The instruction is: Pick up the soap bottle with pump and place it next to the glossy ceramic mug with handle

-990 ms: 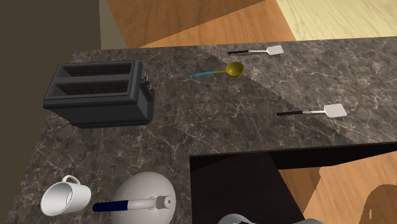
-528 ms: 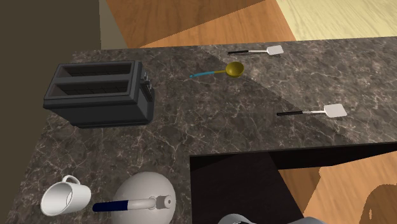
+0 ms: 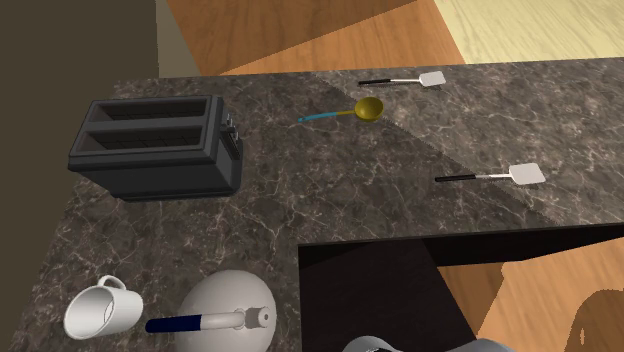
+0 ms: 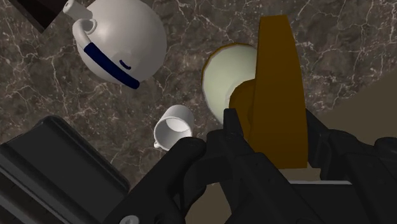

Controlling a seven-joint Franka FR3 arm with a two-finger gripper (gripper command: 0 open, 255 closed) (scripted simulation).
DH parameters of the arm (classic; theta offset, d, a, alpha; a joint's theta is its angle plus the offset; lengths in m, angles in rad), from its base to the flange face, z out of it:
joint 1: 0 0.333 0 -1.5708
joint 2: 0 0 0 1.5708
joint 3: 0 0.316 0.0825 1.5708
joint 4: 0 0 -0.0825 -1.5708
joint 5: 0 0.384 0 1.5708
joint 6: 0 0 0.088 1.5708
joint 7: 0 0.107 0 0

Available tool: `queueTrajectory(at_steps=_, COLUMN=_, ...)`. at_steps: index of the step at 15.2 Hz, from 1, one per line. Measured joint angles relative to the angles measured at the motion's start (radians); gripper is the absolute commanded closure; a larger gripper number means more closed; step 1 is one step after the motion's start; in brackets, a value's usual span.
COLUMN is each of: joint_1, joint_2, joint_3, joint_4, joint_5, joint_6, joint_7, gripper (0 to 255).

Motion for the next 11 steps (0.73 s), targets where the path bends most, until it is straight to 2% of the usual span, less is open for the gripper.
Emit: queueTrajectory(at_steps=11, joint_1=0.025, joint_2=-0.045, joint_3=0.005, joint_4=-0.178, joint_5=0.036, joint_6=0.142, joint_7=-0.030, gripper=255)
